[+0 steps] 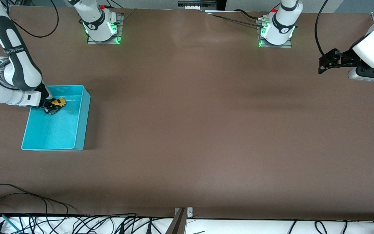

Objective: Wind up and store yellow beetle car
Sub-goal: 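Lower the car into the box and open the right gripper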

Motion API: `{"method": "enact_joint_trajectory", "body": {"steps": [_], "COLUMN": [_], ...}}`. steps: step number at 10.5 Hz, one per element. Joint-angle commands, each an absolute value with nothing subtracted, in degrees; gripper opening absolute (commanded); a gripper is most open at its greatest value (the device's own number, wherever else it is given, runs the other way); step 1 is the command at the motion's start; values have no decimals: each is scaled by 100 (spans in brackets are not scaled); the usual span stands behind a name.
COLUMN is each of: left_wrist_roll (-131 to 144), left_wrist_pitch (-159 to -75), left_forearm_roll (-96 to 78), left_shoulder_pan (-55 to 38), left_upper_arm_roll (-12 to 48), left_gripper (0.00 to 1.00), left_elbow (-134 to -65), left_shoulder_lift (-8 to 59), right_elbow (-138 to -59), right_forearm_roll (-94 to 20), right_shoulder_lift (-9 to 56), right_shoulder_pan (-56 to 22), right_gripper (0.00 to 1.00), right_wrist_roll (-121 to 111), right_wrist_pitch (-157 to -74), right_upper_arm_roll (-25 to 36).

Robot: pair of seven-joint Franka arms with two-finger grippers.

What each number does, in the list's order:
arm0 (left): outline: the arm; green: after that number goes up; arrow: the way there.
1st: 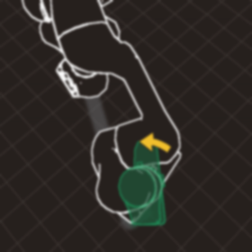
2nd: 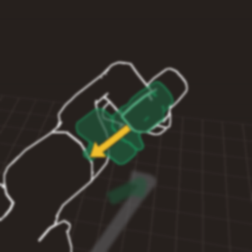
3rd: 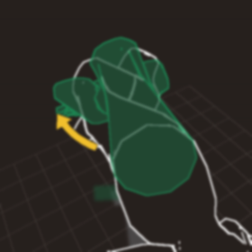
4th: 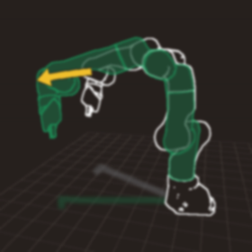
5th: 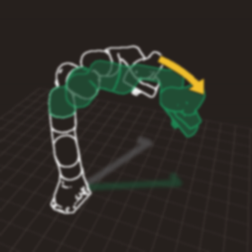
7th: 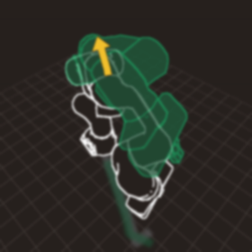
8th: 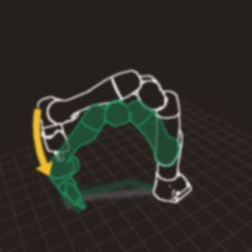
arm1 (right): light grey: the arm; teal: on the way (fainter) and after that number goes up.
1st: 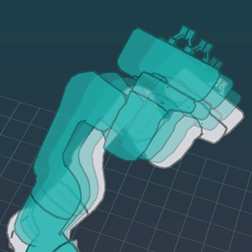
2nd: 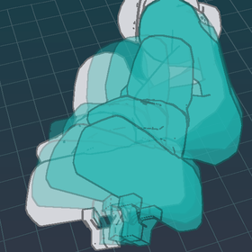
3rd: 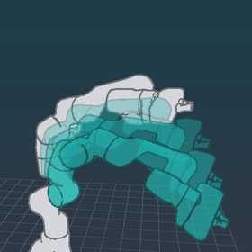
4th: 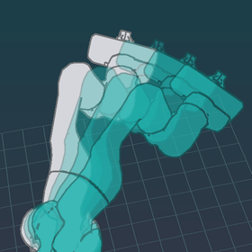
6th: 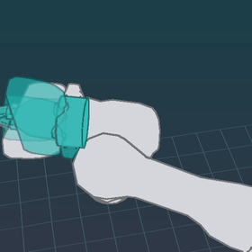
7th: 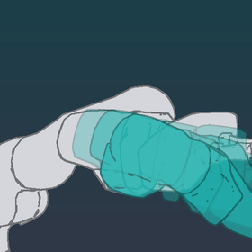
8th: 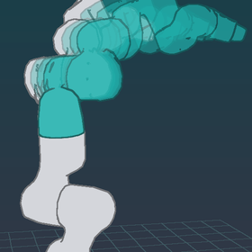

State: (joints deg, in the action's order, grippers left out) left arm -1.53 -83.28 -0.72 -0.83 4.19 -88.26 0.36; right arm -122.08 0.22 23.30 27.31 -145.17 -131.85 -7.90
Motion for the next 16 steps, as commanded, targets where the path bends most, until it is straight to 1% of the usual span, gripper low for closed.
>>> {"method": "enact_joint_trajectory", "body": {"steps": [1, 4, 5, 7, 8, 11, 13, 15, 16], "left_wrist_roll": [-105, -105, -105, -105, -105, -105, -105, -105, -105], "left_wrist_pitch": [-8244, -8244, -8244, -8244, -8244, -8244, -8244, -8244, -8244], "left_forearm_roll": [-35, -26, -35, -35, -35, -35, -35, -18, -18], "left_shoulder_pan": [-97, -88, -97, -97, -97, -88, -88, -88, -97], "left_upper_arm_roll": [431, 422, 422, 431, 422, 422, 422, 422, 422], "left_gripper": [100, 100, 100, 100, 100, 100, 100, 100, 100], "left_elbow": [-8684, -8684, -8684, -8675, -8684, -8684, -8675, -8535, -8534], "left_shoulder_lift": [105, 105, 105, 105, 105, 105, 105, 114, 114], "right_elbow": [-12314, -12199, -12086, -11892, -11866, -11637, -11637, -11628, -11628], "right_forearm_roll": [0, -97, -114, -220, -211, -211, -220, -228, -220], "right_shoulder_lift": [2250, 2145, 2136, 1917, 1803, 1390, 1109, 801, 678], "right_shoulder_pan": [2865, 2848, 2848, 2813, 2795, 2777, 2646, 2366, 2234], "right_gripper": [99, 100, 100, 100, 100, 100, 100, 100, 100], "right_wrist_roll": [-14590, -14564, -14537, -14328, -14065, -13073, -12169, -11316, -10668], "right_wrist_pitch": [-13166, -12999, -12851, -12534, -12437, -11665, -11401, -11338, -11164], "right_upper_arm_roll": [-861, -870, -879, -923, -958, -1230, -1283, -1283, -1283]}}
